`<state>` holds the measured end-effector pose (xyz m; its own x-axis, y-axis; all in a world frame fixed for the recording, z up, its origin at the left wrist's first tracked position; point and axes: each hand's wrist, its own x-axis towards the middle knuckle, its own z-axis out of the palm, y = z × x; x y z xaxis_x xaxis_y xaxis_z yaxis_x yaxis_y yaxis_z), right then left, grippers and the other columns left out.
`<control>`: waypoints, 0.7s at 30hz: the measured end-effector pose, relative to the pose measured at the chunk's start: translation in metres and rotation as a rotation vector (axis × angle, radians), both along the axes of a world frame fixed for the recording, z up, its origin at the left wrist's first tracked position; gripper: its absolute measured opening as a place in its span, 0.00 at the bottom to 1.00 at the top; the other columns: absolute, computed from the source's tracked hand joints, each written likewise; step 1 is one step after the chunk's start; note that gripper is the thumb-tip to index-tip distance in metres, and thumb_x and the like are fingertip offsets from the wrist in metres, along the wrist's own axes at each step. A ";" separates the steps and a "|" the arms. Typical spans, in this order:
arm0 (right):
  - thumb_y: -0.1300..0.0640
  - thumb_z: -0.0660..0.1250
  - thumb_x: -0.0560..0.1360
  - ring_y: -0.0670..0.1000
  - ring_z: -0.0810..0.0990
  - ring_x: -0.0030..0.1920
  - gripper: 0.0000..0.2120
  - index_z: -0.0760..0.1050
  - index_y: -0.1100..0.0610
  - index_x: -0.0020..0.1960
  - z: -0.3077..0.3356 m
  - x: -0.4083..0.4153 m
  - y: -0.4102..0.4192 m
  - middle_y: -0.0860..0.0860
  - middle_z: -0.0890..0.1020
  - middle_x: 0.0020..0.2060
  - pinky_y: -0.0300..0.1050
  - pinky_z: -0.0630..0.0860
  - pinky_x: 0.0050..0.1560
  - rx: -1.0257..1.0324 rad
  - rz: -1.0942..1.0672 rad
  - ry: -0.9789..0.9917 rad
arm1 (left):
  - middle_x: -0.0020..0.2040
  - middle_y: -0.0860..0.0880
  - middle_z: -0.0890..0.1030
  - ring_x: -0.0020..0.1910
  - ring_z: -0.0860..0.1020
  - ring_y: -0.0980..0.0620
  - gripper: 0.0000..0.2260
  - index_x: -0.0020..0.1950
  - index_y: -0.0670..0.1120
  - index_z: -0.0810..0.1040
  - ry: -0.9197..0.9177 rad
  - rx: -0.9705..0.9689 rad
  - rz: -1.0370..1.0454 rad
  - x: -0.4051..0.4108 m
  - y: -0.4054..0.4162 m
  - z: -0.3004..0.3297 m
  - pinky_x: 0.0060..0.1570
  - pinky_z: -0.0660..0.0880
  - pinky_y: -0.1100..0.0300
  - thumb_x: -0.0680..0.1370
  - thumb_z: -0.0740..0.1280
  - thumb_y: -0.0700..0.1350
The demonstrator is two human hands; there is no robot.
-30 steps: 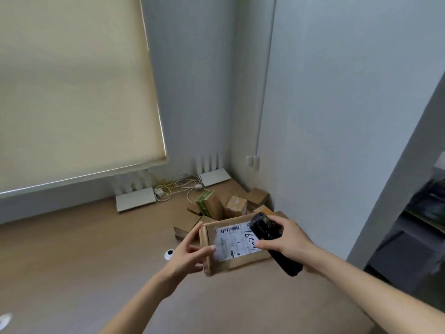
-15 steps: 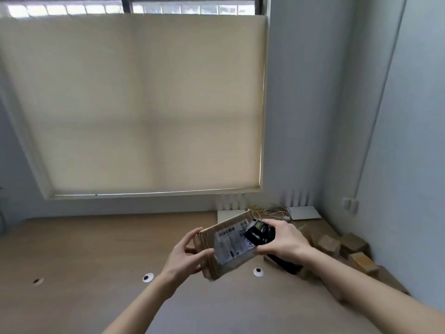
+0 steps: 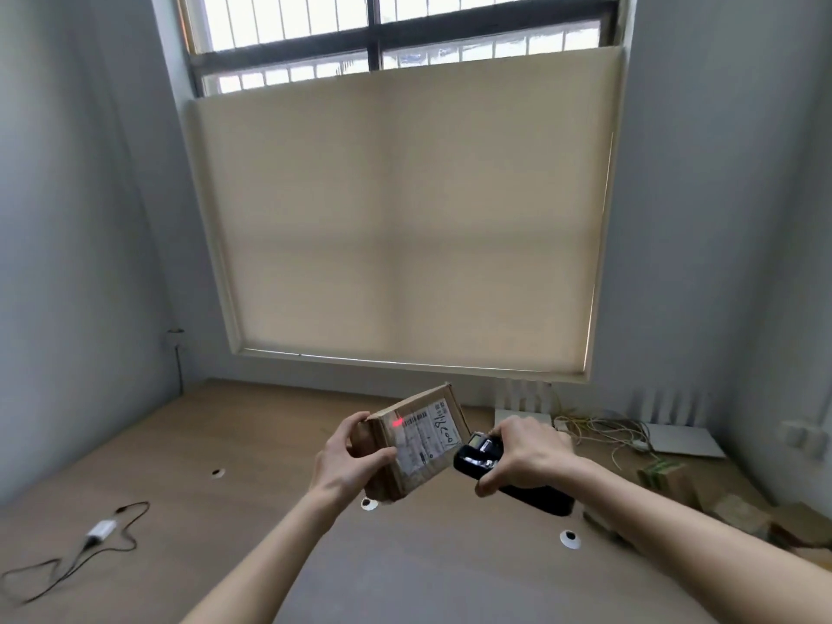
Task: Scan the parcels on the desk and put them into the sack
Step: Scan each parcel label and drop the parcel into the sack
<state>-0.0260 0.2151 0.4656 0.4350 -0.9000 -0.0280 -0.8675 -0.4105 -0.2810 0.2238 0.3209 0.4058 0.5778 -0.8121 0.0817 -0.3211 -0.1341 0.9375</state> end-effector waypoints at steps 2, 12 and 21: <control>0.35 0.81 0.57 0.49 0.81 0.47 0.31 0.83 0.45 0.57 0.002 0.007 0.005 0.45 0.85 0.46 0.42 0.70 0.43 0.001 0.013 0.006 | 0.50 0.51 0.83 0.52 0.82 0.48 0.35 0.62 0.67 0.75 -0.029 -0.009 0.026 0.007 0.007 0.003 0.54 0.81 0.46 0.56 0.78 0.63; 0.35 0.81 0.57 0.50 0.82 0.48 0.30 0.84 0.44 0.56 0.006 0.030 0.018 0.45 0.86 0.45 0.42 0.69 0.42 -0.020 0.070 0.015 | 0.50 0.53 0.82 0.52 0.81 0.48 0.34 0.62 0.68 0.74 -0.048 -0.024 0.086 0.016 0.036 0.008 0.54 0.81 0.46 0.57 0.78 0.63; 0.34 0.81 0.55 0.50 0.84 0.50 0.32 0.83 0.43 0.56 -0.001 0.048 0.028 0.44 0.86 0.47 0.43 0.72 0.45 -0.013 0.126 0.001 | 0.51 0.54 0.81 0.54 0.80 0.47 0.34 0.62 0.67 0.74 -0.005 -0.025 0.139 0.022 0.061 0.003 0.55 0.81 0.45 0.57 0.78 0.63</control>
<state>0.0217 0.2429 0.4650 0.5447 -0.8385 -0.0165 -0.8089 -0.5201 -0.2742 0.2461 0.3823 0.4092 0.6839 -0.7221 0.1044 -0.3060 -0.1539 0.9395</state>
